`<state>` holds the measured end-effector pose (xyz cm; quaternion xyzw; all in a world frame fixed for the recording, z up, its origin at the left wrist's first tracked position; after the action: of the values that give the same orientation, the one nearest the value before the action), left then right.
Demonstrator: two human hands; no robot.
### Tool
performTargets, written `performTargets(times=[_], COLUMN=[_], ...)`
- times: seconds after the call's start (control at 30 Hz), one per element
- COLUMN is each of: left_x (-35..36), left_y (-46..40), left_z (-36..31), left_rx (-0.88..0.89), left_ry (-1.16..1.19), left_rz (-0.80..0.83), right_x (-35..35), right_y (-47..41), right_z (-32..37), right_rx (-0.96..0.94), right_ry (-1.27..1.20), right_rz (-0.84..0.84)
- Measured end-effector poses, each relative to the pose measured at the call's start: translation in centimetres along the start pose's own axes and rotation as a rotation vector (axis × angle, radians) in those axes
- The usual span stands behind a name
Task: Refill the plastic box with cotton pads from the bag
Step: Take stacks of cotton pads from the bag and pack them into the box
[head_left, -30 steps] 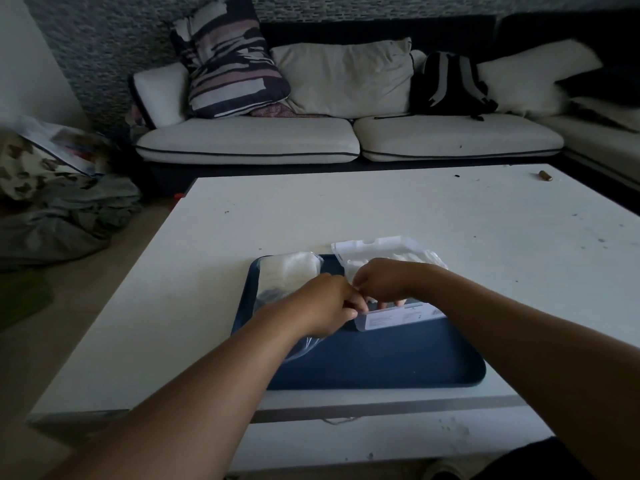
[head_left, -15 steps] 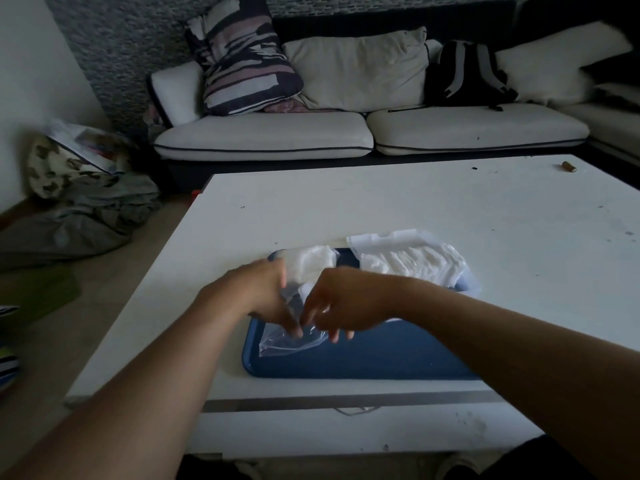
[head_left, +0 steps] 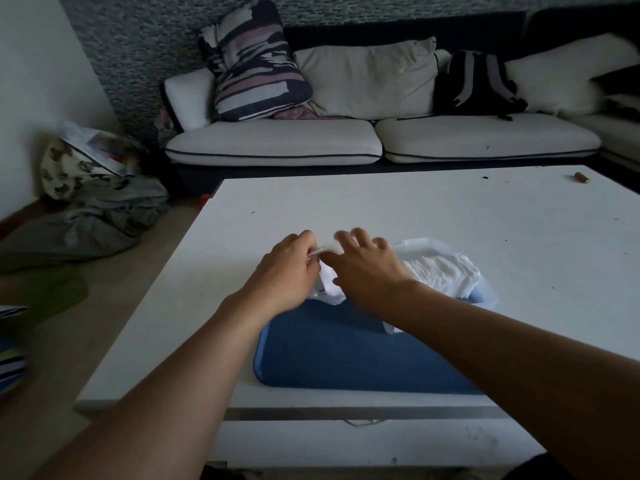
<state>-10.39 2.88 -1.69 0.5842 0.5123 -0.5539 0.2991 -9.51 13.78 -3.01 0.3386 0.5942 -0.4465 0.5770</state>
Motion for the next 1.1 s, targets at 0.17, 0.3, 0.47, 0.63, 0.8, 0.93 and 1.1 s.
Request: performTargets(times=[0.17, 0.3, 0.47, 0.63, 0.8, 0.93, 1.1], left_x=[0.3, 1.1, 5.1, 6.1, 6.9, 6.4, 4.3], left_y=[0.0, 0.2, 1.0, 0.8, 0.0, 0.2, 0.2], left_z=[0.0, 0.5, 1.9, 2.4, 3.3, 3.4, 1.2], left_rx=[-0.04, -0.108, -0.198, -0.203, -0.214, -0.309, -0.316], left_ry=[0.022, 0.008, -0.057, -0.083, -0.163, -0.1, -0.043], left_rz=[0.009, 0.087, 0.336, 0.296, 0.249, 0.26, 0.457], right_x=[1.1, 1.5, 2.1, 2.1, 0.0, -3.2, -1.8], right_y=[-0.4, -0.4, 0.0, 0.7, 1.8, 2.6, 4.5], right_z=[-0.3, -0.5, -0.2, 0.1, -0.1, -2.9, -7.2], right_rx=[0.042, 0.042, 0.038, -0.008, -0.089, 0.098, 0.501], right_ry=[-0.14, -0.217, -0.232, -0.297, -0.552, -0.981, -1.741], right_rz=[-0.018, -0.021, 0.04, 0.029, -0.042, -0.129, -0.088])
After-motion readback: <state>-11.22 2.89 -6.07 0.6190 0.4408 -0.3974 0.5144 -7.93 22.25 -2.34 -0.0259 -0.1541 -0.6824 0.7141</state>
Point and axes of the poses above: each hand's wrist, its own y-axis away from the middle knuckle, its own x-axis out of the palm, z = x × y, the point moved 8 cm from there along -y, towards the middle knuckle, and after that the axes turned 15 degrees about -y, right-handed, at the moved point
